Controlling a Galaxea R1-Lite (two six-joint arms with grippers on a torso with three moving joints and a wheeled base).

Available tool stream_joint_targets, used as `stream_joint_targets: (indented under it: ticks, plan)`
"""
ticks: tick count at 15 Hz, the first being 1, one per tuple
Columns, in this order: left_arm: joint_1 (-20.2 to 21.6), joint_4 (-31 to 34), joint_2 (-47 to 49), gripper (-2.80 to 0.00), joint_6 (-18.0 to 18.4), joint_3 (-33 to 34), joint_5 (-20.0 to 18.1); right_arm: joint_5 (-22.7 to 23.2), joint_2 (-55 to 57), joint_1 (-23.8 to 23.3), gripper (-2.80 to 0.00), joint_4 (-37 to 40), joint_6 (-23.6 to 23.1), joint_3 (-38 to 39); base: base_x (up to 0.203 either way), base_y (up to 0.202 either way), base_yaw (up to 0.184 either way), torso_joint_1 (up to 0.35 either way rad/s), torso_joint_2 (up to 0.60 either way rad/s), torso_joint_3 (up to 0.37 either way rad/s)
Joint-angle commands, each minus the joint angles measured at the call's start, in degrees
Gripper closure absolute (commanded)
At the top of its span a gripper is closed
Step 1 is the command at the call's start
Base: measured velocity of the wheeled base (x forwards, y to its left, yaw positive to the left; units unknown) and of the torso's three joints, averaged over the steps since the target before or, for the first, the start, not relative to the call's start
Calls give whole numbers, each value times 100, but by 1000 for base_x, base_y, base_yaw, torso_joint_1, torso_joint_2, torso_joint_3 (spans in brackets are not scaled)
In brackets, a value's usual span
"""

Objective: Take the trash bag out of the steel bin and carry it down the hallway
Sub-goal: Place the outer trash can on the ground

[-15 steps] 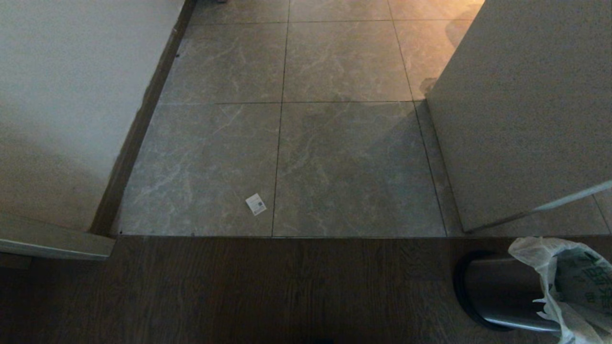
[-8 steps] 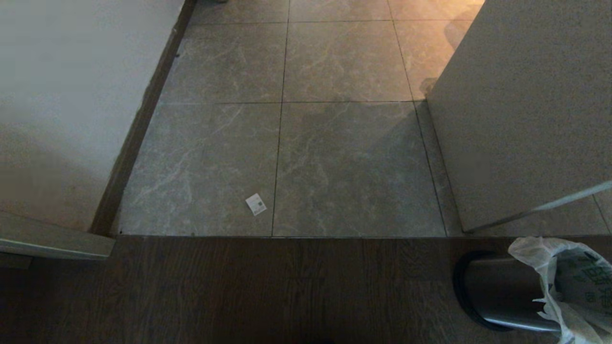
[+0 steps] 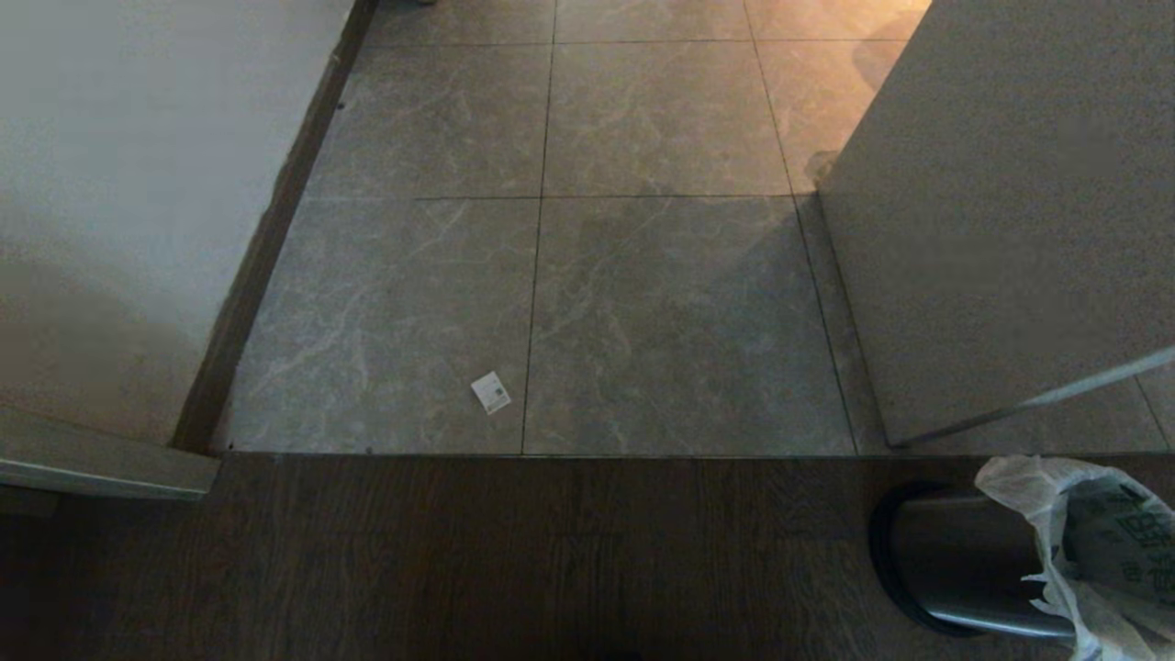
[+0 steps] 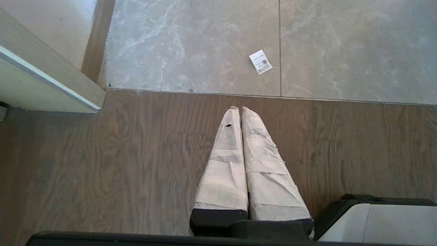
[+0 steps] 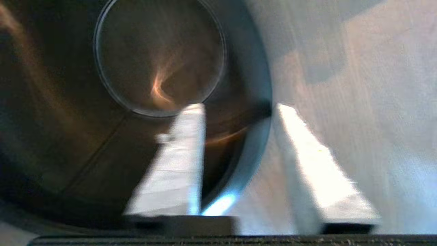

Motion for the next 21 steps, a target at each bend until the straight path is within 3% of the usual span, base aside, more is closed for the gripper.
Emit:
stream_joint_targets:
  ticks: [1,4,7,8,9,15,21]
  plan:
    - [3,-3,0,0,-2,0,1,22,3,4,-280,-41,-41,8,0,0,0,0,0,0]
    - [3,-4,0,0,-2,0,1,22,-72,-3,-280,-88,-82,23,0,0,0,0,0,0]
    - [3,-4,0,0,-2,0,1,35,-586,-18,-280,388,-161,156,0,0,0,0,0,0]
    - [3,2,0,0,-2,0,1,55,-808,-23,-167,663,-183,208,0,0,0,0,0,0]
    - [3,-4,0,0,-2,0,1,56,-1050,-21,0,904,-245,284,0,0,0,0,0,0]
    - [3,-4,0,0,-2,0,1,-116,-2669,470,0,1382,-627,1674,0,0,0,0,0,0]
    - [3,-4,0,0,-2,0,1,-962,-4483,2170,0,728,-672,4598,0,0,0,0,0,0]
